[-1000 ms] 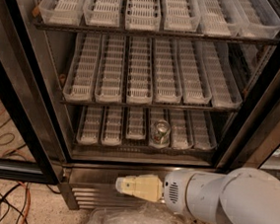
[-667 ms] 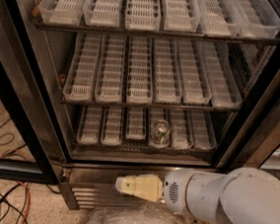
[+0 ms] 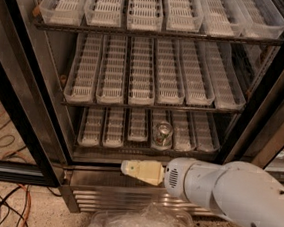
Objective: Pick 7up can from bottom shelf of fridge
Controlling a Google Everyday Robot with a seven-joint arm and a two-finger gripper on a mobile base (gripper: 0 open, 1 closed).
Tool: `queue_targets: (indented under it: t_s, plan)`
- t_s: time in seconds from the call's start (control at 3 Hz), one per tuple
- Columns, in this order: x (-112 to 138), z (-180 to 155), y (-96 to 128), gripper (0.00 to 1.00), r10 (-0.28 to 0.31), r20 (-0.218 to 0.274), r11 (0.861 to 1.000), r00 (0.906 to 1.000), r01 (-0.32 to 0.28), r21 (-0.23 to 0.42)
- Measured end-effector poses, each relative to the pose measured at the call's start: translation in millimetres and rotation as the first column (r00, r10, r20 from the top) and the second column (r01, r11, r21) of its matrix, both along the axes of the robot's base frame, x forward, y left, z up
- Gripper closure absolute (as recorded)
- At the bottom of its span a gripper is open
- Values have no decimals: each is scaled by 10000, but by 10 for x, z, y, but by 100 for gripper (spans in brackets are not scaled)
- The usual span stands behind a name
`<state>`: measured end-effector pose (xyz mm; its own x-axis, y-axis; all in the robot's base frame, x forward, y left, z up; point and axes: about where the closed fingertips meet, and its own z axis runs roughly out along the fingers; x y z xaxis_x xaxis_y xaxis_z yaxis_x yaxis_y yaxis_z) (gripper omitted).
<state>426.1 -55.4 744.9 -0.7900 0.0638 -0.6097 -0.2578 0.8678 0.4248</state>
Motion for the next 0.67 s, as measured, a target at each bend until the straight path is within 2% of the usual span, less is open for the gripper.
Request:
queue_targets:
  t_s: [0.33,0.67]
  plan:
    - [217,-27,-222,0,-1327,505,9911,9899,1329,-21]
    - [356,-132,-560,0,-2675,1005,9634,9583,2676,126]
